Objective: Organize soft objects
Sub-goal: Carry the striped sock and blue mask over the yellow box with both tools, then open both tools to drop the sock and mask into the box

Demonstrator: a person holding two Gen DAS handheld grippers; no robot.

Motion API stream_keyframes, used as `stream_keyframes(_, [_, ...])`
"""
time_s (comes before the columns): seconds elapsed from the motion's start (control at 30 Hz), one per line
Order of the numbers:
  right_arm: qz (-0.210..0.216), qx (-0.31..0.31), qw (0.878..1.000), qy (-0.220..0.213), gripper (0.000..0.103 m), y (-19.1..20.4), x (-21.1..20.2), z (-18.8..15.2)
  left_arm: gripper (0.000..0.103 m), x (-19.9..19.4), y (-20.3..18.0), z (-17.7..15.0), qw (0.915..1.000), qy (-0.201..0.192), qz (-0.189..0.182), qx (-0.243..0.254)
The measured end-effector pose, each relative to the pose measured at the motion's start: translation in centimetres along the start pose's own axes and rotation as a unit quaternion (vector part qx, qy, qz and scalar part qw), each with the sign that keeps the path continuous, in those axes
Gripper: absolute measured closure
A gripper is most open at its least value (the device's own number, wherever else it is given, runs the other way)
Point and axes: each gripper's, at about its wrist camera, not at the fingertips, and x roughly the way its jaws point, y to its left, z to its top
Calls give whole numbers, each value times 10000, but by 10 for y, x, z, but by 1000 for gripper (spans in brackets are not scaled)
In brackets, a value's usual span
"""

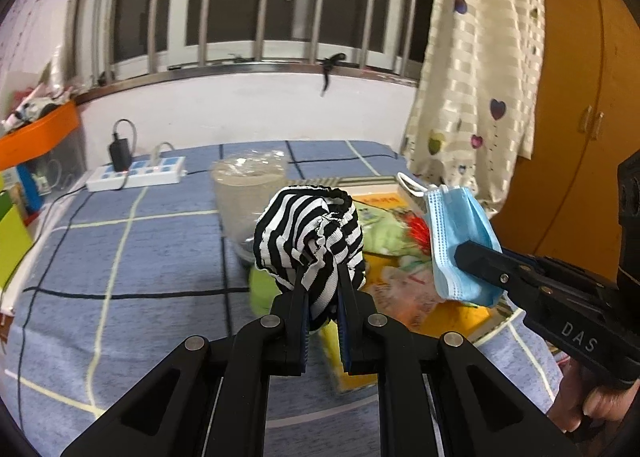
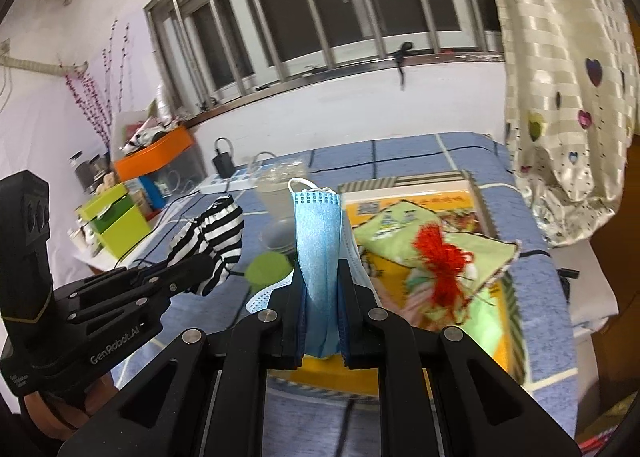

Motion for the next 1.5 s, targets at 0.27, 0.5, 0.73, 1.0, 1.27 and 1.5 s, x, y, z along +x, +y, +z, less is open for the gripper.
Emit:
stream_keyframes(0.27, [-211,183,9994,187,90,-27,6,-10,92,25,-27,-8,9985,325,-399,205])
stream_keyframes(0.5, [-438,354,9968,574,90,-52,18,-30,92,57,-46,-26,9934,847,-722,277])
stream_keyframes(0.73, [-560,485,9926,962,90,-70,37,-43,92,85,-65,-37,9870,1231,-954,390])
stream_keyframes(1.0, [-579,546,9922,963,90,-86,57,-36,92,118,-71,-30,9860,1355,-902,358])
stream_keyframes(1.27, [-522,398,9939,887,77,-88,62,-27,88,127,-69,-18,9885,1262,-810,218])
stream_keyframes(1.5, [-480,303,9952,800,59,-80,45,-32,78,112,-71,-23,9890,1223,-804,216])
